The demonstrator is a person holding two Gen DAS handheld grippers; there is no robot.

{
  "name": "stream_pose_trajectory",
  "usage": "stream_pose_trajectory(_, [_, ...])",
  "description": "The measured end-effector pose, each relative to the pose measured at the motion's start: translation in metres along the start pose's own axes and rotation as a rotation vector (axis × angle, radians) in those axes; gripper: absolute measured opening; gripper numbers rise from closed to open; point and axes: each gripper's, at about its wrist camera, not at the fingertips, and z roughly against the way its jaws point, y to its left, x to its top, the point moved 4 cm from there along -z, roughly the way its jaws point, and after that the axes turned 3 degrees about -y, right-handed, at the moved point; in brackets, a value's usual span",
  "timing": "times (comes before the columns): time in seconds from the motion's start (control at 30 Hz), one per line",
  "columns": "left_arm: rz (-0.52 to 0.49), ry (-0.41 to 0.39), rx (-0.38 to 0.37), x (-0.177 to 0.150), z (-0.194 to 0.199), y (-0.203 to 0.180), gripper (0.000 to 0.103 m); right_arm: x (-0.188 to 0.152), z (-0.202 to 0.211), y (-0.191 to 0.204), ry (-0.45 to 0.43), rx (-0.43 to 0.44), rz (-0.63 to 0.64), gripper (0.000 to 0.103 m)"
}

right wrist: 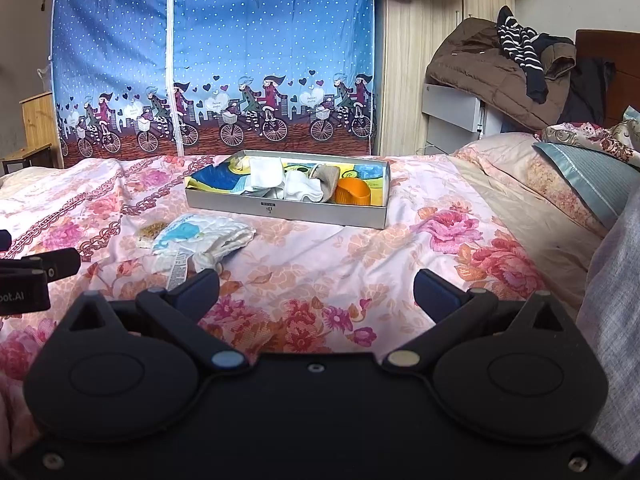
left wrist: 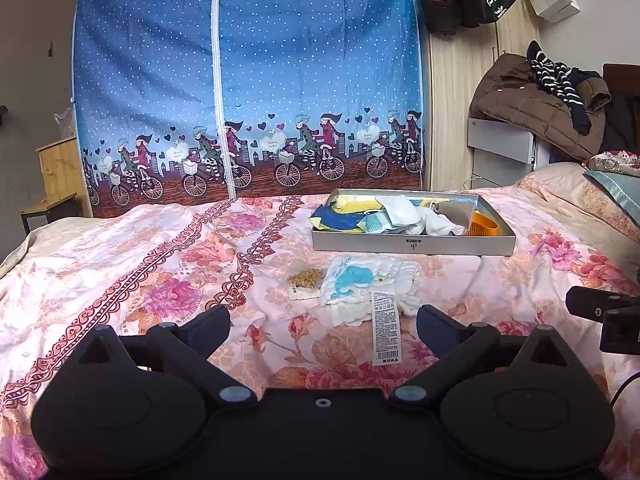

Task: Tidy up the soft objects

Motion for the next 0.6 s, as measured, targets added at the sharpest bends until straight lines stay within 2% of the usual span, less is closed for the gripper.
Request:
stream_pose_trajectory(0.37, [0.014,0.029,-0.009,-0.004,-0.007,0.004,0.1,0.0,-0.004,0.004,0.037,0.0,-0.005,0.103])
stream_pose_trajectory(0.6, [0.043,0.063,-0.011,-0.007,-0.026,0.007,0.1,-0.001,-0.011,0.005,0.073,0.011,-0.016,0.103])
